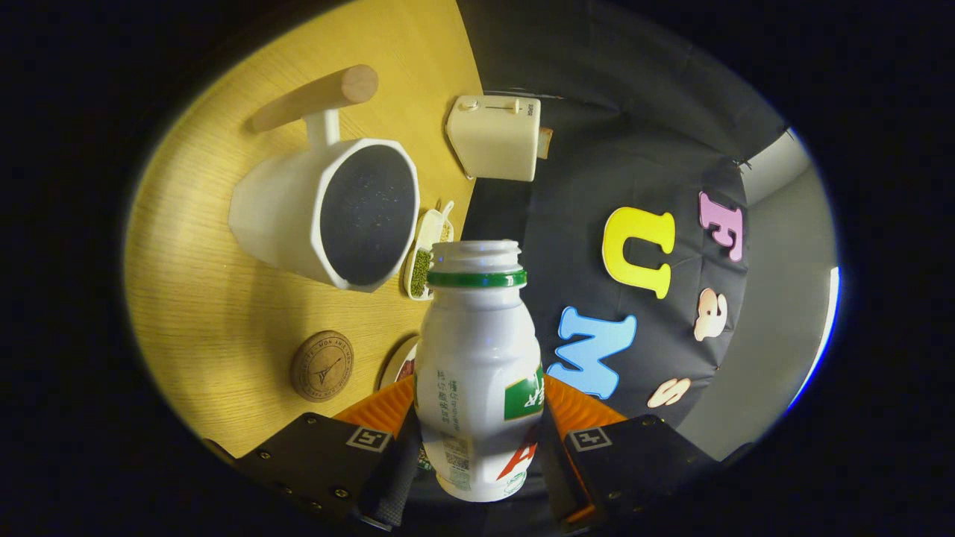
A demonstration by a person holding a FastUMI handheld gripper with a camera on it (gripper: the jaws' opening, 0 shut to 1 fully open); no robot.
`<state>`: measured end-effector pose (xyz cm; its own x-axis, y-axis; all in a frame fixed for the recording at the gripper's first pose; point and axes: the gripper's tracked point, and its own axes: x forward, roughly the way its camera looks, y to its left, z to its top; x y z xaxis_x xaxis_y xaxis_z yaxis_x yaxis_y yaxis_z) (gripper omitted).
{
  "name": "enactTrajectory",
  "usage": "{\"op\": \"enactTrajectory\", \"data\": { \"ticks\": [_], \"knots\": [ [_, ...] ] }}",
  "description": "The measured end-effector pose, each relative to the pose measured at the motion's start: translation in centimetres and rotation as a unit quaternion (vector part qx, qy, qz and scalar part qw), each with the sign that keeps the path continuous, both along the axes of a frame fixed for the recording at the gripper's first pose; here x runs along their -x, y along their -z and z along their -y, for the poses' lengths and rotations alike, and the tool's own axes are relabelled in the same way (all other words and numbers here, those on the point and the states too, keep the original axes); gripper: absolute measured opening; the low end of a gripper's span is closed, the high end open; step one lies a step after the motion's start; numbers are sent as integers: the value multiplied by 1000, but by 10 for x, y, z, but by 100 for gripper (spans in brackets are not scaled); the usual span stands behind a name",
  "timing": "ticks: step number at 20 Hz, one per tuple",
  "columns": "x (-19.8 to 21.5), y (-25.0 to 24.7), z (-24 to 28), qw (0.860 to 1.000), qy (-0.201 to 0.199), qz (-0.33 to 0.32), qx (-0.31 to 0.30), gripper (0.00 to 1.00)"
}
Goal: Take the bottle from table, then pour the juice into the cup, finally place the bottle on the coaster
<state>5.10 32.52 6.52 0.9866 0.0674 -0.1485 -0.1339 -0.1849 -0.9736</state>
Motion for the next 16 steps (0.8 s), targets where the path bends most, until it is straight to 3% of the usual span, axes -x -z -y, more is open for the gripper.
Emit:
{"op": "enactTrajectory", "data": {
  "ticks": [5, 10, 16],
  "knots": [
    [-3, -1, 6, 996, 8, -12, -86, 71],
    [-6, -9, 17, 983, 15, -9, -185, 71],
    [-4, -26, 25, 945, 11, -3, -325, 71]
  ]
}}
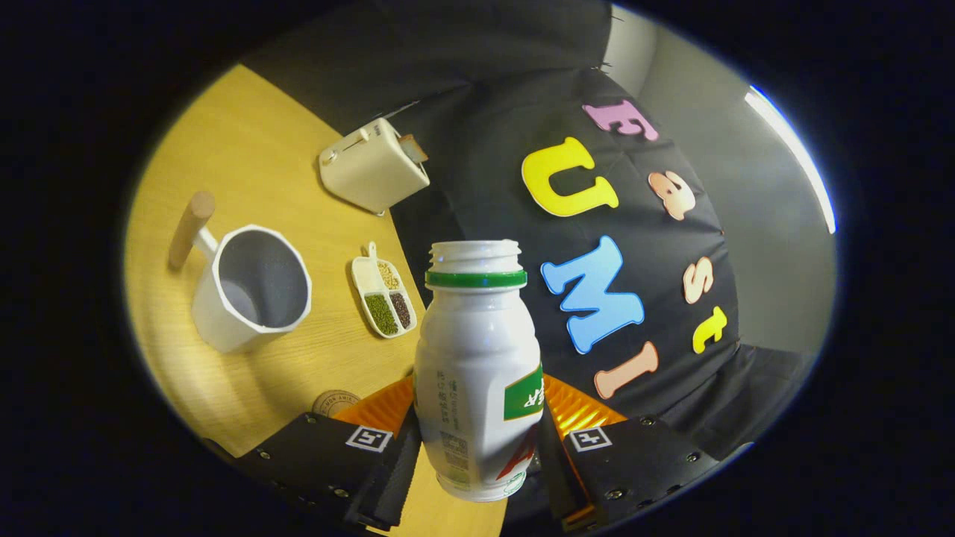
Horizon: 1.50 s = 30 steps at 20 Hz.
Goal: Take the bottle from table, then pour the juice into the cup, finally place the bottle on the coaster
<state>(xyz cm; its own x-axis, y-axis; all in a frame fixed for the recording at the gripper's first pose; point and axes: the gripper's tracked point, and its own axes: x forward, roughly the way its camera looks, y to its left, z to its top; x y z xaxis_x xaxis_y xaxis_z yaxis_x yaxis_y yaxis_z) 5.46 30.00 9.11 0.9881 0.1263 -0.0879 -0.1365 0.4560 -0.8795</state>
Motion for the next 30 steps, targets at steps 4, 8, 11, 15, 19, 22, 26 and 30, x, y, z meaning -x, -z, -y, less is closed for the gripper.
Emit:
{"op": "enactTrajectory", "data": {
  "ticks": [4, 8, 11, 15, 19, 22, 26, 30],
  "knots": [
    [-5, 4, 3, 994, -7, -24, -110, 71],
    [-6, 11, 5, 975, -13, -58, -214, 71],
    [-12, 17, 4, 955, -22, -75, -286, 71],
    [-19, 18, 7, 931, -27, -83, -355, 71],
    [-38, 30, 4, 911, -24, -100, -400, 71],
    [-56, 44, 4, 899, -20, -112, -423, 71],
    [-76, 65, 8, 889, -14, -123, -441, 71],
    [-86, 76, 11, 869, -14, -133, -476, 71]
  ]
}}
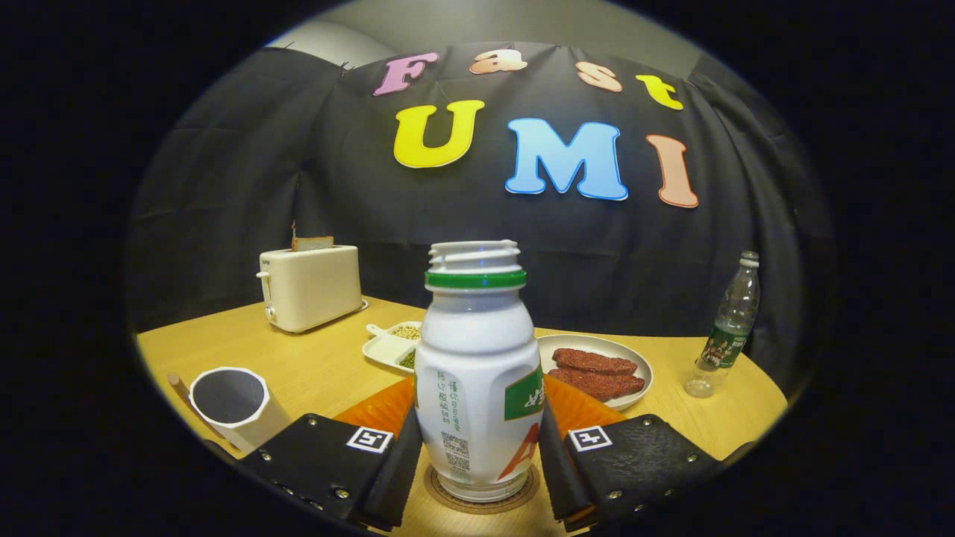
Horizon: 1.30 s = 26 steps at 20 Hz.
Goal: Take the bottle from table, then pour the juice into the cup, finally place the bottle on the coaster
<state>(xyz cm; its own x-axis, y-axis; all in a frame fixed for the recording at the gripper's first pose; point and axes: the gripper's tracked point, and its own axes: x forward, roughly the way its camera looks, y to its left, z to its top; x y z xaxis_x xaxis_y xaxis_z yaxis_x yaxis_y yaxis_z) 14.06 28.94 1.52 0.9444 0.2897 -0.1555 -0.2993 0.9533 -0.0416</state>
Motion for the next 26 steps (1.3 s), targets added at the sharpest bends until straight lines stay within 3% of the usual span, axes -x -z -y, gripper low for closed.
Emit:
{"op": "enactTrajectory", "data": {
  "ticks": [12, 16, 18, 26],
  "knots": [
    [-2, -2, 4, 1000, -1, 16, -26, 72],
    [2, -5, 5, 1000, -7, 20, -18, 78],
    [5, -18, 11, 999, -3, 37, -12, 99],
    [63, -97, 43, 996, 53, 77, -9, 99]
  ]
}}
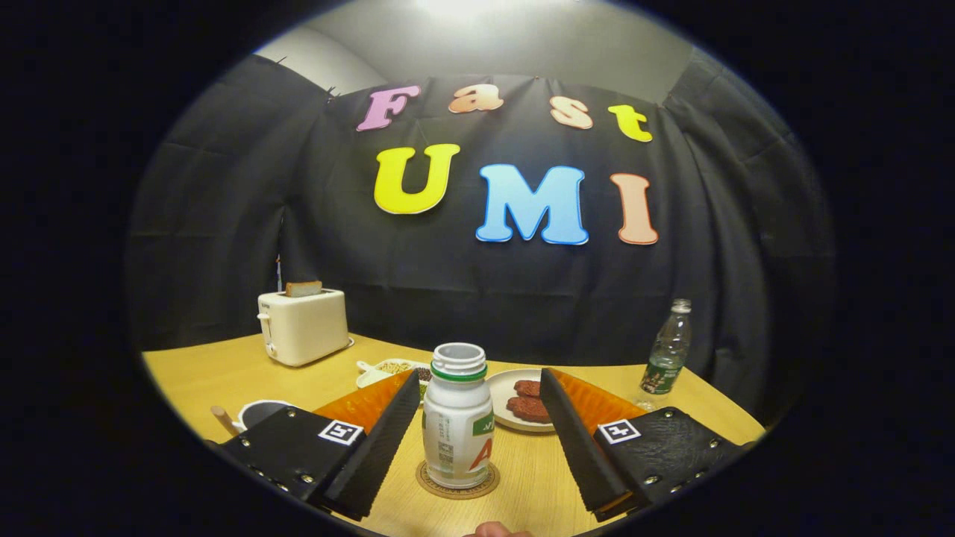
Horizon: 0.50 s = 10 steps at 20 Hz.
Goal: Take the bottle from table, then pour the juice into the cup, finally place the bottle on the coaster
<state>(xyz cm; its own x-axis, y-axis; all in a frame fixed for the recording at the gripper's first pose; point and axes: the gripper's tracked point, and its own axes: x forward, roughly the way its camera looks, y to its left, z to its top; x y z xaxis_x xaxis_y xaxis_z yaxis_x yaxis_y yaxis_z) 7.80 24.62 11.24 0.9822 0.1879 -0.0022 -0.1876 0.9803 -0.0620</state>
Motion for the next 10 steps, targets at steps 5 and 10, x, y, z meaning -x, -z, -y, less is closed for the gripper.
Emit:
{"op": "enactTrajectory", "data": {
  "ticks": [5, 10],
  "knots": [
    [44, -49, 38, 999, 27, 24, -9, 98],
    [68, -50, 88, 998, 45, 37, -2, 98]
  ]
}}
